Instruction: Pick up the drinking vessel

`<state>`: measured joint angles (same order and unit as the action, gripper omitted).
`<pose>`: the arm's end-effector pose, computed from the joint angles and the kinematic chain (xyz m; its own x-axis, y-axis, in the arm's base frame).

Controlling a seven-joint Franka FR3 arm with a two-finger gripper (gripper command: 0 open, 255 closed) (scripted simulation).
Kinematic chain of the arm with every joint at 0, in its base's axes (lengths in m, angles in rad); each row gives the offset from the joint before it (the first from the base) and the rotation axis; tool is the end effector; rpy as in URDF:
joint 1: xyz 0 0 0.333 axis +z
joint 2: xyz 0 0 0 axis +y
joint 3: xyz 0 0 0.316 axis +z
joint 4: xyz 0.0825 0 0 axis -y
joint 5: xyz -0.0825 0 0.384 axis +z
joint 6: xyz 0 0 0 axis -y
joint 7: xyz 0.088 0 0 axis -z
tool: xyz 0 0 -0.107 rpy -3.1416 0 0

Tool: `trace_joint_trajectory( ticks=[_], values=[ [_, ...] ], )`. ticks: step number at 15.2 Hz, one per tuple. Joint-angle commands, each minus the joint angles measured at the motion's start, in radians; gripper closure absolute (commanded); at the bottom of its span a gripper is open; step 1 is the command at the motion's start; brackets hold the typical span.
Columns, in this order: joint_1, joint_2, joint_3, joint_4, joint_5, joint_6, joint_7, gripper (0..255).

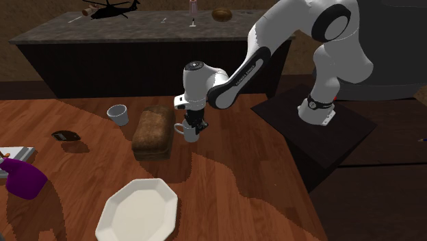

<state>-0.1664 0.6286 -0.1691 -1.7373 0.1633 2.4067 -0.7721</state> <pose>0.6397 -0.2105 0.2255 0.9372 0.3454 0.0490 0.3445 -0.9384 0.0248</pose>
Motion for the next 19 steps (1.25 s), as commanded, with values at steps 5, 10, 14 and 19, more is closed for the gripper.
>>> trace_joint_trajectory(
  ticks=[5, 10, 14, 19],
  values=[
    [0.004, -0.027, -0.005, 0.000, -0.006, -0.027, 0.005, 255],
    [0.009, -0.069, -0.012, 0.005, -0.016, -0.074, 0.011, 255],
    [0.012, -0.101, -0.017, 0.013, -0.024, -0.113, 0.017, 255],
    [0.014, -0.124, -0.021, 0.022, -0.030, -0.145, 0.021, 255]
  ],
)
